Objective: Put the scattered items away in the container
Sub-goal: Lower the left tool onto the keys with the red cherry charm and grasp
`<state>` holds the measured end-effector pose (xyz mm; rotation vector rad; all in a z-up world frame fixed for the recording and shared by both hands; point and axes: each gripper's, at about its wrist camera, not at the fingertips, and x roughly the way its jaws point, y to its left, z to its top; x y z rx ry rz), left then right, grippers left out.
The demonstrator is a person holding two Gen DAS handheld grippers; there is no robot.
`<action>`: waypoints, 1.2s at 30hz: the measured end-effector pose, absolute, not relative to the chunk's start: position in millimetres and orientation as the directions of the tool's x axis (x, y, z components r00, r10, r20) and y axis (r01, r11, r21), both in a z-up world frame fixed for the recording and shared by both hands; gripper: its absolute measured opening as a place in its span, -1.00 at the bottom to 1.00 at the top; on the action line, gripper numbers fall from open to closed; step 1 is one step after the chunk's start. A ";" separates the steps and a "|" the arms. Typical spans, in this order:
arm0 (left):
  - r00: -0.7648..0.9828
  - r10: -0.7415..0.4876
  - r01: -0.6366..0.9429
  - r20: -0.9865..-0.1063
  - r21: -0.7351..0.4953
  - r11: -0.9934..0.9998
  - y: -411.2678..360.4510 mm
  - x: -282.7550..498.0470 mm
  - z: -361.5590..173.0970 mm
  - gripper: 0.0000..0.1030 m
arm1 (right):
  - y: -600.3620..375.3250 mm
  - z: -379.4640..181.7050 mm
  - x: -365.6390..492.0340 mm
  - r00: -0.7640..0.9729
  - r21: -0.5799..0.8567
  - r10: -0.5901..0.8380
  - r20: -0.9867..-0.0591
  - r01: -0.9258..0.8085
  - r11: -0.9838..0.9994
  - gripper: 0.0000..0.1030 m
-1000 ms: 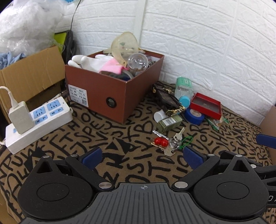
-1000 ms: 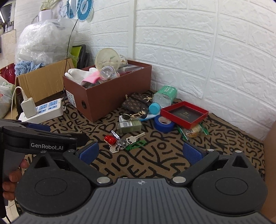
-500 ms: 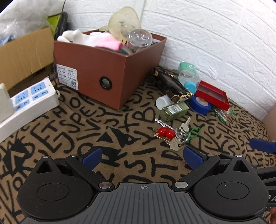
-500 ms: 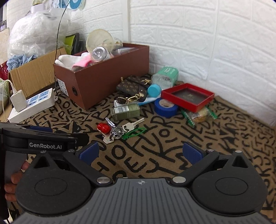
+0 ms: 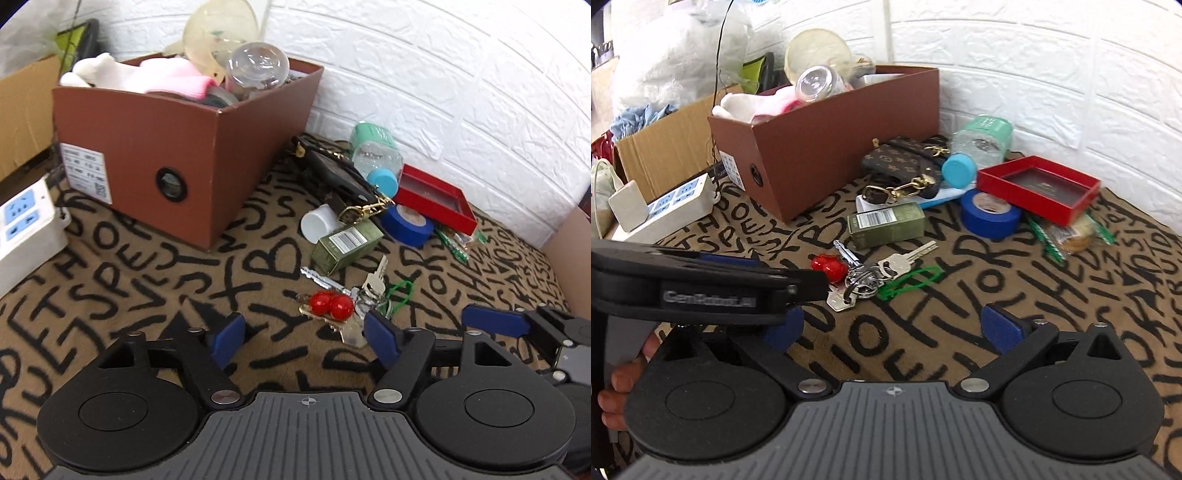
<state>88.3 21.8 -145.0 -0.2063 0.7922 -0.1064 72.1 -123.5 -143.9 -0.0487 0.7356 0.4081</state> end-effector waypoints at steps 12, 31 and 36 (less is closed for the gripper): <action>0.668 -0.246 0.082 -0.702 -0.259 0.962 20.3 119.3 -147.8 0.11 | -107.8 -154.5 88.8 0.656 0.130 0.383 -0.651 -0.401 0.907 0.30; 0.646 -0.260 0.119 -0.718 -0.241 0.963 13.4 115.3 -147.0 -0.43 | -114.5 -144.9 72.8 0.661 0.146 0.406 -0.631 -0.413 0.899 -0.85; 0.636 -0.296 0.134 -0.712 -0.276 0.952 14.7 92.5 -143.7 -0.76 | -121.1 -139.6 56.4 0.657 0.160 0.418 -0.628 -0.416 0.895 -0.88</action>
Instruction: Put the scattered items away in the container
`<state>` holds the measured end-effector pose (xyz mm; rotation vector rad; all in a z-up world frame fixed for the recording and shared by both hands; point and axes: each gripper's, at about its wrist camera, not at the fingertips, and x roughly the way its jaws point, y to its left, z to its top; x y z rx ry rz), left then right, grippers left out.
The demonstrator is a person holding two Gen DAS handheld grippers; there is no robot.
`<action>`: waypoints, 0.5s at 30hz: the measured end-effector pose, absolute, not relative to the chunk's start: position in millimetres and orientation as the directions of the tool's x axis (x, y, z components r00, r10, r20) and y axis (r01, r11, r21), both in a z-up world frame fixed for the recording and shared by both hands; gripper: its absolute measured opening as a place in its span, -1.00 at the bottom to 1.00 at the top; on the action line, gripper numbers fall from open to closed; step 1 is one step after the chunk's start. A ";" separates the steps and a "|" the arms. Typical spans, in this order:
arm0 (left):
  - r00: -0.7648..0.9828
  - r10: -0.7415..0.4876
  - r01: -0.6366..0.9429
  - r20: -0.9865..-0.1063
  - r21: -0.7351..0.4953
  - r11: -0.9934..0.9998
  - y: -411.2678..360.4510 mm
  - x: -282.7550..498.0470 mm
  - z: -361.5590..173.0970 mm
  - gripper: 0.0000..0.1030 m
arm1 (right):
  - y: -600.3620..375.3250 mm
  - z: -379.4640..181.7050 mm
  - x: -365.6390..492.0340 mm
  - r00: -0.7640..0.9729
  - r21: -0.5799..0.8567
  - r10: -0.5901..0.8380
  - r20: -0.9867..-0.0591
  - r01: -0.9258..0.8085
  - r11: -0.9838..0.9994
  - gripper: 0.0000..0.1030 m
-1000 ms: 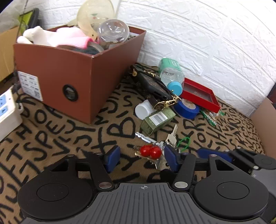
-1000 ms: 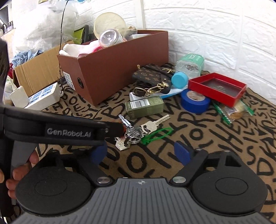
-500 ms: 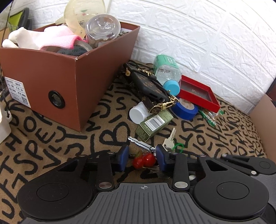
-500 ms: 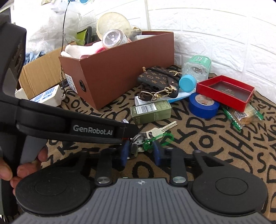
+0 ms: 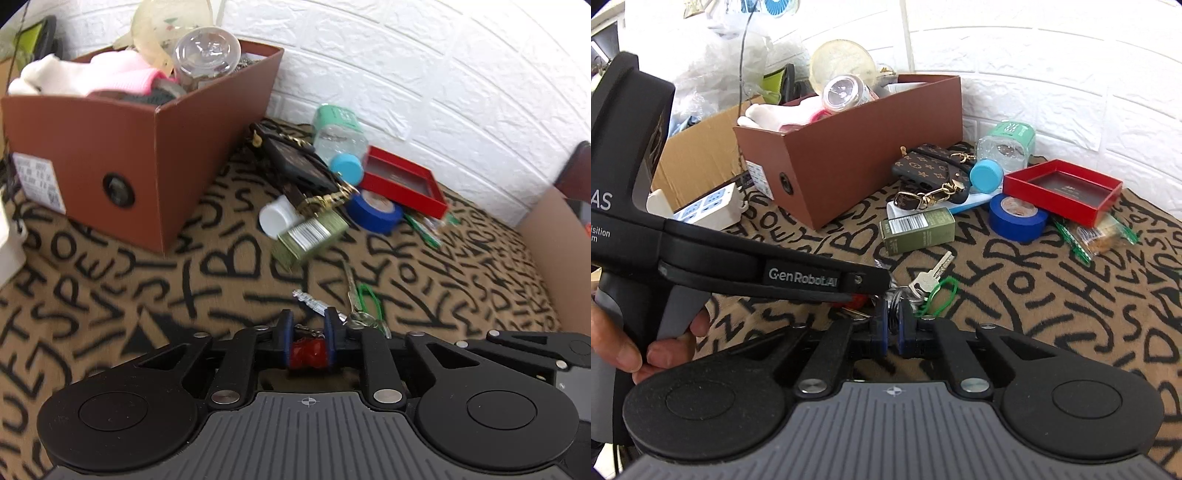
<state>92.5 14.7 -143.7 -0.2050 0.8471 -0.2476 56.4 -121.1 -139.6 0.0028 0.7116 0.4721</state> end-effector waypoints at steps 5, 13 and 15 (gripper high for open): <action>0.603 -0.349 0.182 -0.717 -0.302 0.936 14.7 59.6 -142.9 -0.80 | -137.8 -136.2 29.1 0.639 0.200 0.444 -0.629 -0.418 0.886 -0.99; 0.626 -0.333 0.190 -0.705 -0.276 0.942 2.8 43.2 -143.8 0.25 | -161.4 -144.9 0.5 0.637 0.210 0.401 -0.658 -0.356 0.910 -0.91; 0.633 -0.338 0.176 -0.697 -0.296 0.939 5.9 45.5 -142.2 0.29 | -159.5 -143.8 0.4 0.645 0.201 0.399 -0.652 -0.361 0.911 -0.90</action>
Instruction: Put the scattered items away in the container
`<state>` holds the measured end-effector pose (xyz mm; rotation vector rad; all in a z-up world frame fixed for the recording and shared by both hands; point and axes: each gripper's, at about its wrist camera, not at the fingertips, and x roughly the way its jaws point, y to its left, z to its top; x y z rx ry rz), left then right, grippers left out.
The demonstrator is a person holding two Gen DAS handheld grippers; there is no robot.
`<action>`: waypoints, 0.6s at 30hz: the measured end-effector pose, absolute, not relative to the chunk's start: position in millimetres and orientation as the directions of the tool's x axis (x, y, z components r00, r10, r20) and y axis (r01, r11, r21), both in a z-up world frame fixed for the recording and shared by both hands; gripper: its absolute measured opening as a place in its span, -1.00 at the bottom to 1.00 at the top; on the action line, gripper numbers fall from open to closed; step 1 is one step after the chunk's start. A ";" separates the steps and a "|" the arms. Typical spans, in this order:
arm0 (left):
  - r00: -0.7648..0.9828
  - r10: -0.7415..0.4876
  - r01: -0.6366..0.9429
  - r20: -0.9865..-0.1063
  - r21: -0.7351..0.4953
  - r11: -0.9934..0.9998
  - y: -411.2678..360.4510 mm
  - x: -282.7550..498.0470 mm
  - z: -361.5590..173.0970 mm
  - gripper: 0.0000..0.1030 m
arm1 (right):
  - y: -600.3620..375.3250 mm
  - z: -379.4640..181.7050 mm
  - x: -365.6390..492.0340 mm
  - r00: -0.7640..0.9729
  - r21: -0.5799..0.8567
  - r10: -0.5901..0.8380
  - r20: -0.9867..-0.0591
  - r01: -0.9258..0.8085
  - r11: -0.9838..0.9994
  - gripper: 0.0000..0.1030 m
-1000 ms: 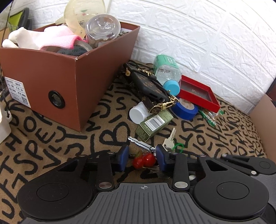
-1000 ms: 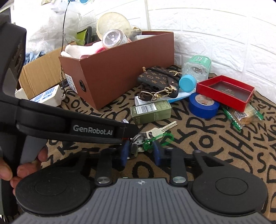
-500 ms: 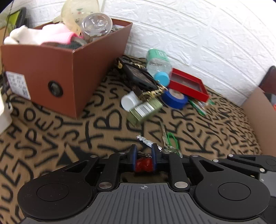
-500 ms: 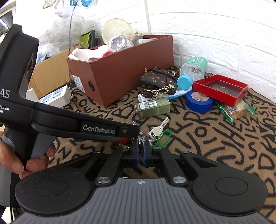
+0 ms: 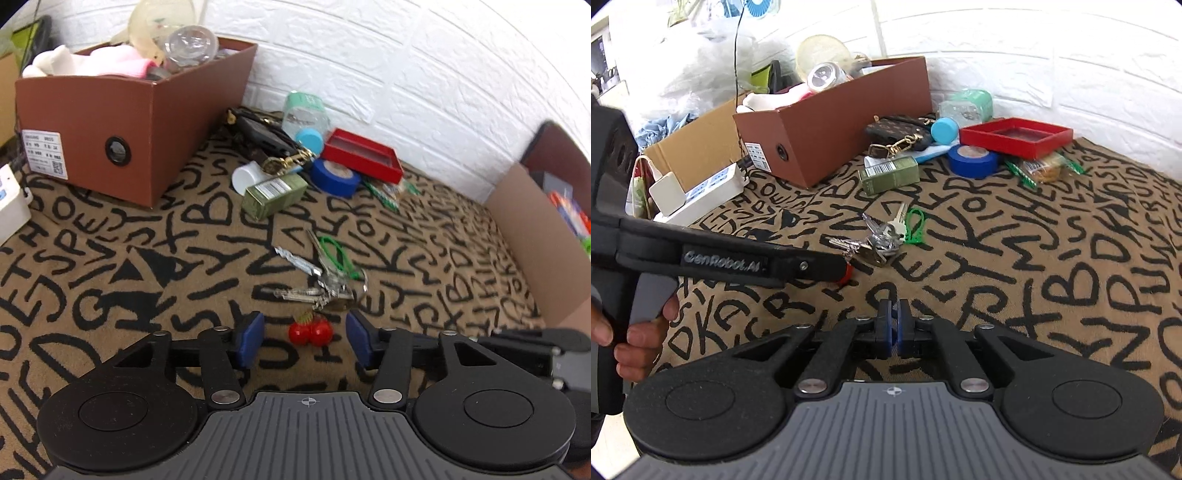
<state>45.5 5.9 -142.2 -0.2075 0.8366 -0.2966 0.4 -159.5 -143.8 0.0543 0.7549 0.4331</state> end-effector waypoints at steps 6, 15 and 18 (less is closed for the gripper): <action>0.598 -0.362 0.210 -0.715 -0.296 0.932 8.2 51.3 -145.5 -0.09 | -153.3 -140.5 10.9 0.676 0.181 0.381 -0.631 -0.349 0.919 -0.74; 0.589 -0.369 0.244 -0.719 -0.277 0.929 -4.0 56.2 -151.1 -0.15 | -161.1 -126.1 29.9 0.694 0.229 0.400 -0.598 -0.330 0.916 -0.38; 0.590 -0.359 0.233 -0.723 -0.273 0.933 -3.4 59.1 -151.1 -0.43 | -154.3 -124.4 36.1 0.703 0.186 0.374 -0.605 -0.332 0.925 -0.36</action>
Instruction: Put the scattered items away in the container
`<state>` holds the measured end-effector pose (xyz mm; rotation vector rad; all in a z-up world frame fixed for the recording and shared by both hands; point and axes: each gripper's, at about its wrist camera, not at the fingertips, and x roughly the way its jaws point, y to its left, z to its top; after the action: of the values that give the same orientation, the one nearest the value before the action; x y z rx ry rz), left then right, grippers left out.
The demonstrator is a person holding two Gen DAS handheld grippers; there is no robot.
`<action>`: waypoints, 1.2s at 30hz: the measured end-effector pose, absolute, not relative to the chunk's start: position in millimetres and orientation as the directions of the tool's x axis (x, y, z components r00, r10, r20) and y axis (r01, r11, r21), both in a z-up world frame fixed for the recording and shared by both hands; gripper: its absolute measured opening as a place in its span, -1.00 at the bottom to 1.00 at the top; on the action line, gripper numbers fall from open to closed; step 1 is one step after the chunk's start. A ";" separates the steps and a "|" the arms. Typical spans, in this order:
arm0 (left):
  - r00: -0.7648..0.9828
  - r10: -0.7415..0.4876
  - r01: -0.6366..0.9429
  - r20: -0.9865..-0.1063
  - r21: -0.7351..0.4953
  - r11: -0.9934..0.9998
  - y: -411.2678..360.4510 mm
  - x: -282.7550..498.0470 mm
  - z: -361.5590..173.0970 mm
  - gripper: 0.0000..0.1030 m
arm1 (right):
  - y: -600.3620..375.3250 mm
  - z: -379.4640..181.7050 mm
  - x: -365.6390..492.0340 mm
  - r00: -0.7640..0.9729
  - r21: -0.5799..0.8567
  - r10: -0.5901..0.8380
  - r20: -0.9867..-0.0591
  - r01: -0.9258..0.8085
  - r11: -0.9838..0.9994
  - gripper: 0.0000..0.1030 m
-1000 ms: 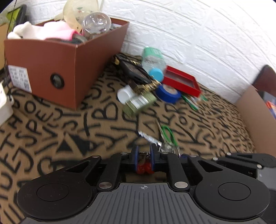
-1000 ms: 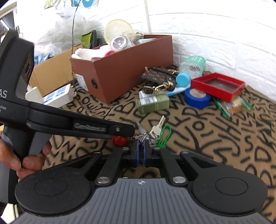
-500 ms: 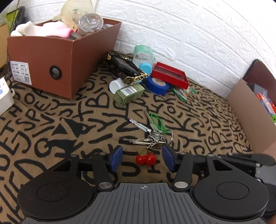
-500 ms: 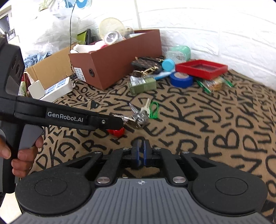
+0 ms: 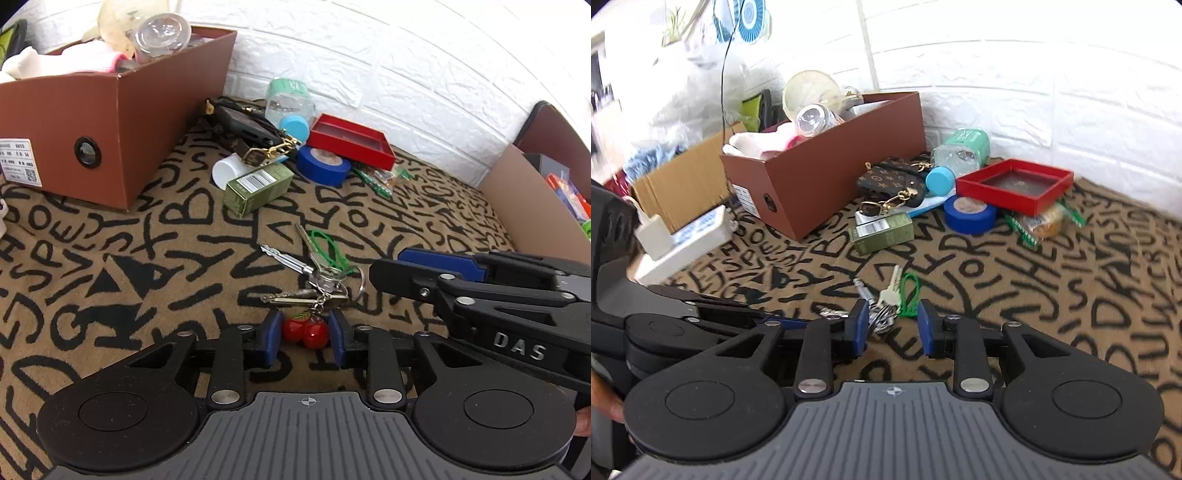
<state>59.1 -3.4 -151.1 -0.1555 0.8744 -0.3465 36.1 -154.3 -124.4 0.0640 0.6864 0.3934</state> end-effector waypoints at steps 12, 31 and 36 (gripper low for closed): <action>0.578 -0.410 0.288 -0.706 -0.293 0.912 -4.9 54.2 -154.0 0.00 | -150.6 -131.0 50.6 0.670 0.204 0.389 -0.632 -0.340 0.918 -0.36; 0.564 -0.461 0.321 -0.685 -0.333 0.887 -14.1 65.9 -156.4 -0.10 | -165.6 -153.2 64.6 0.619 0.238 0.395 -0.679 -0.323 0.916 -0.86; 0.546 -0.512 0.249 -0.663 -0.455 0.855 -7.2 71.2 -157.4 0.23 | -170.9 -152.8 56.9 0.620 0.225 0.398 -0.676 -0.340 0.913 -0.89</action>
<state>71.2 -7.2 -157.4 -0.3265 0.8850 -0.4603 56.9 -170.9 -152.8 0.0774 0.7956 0.4249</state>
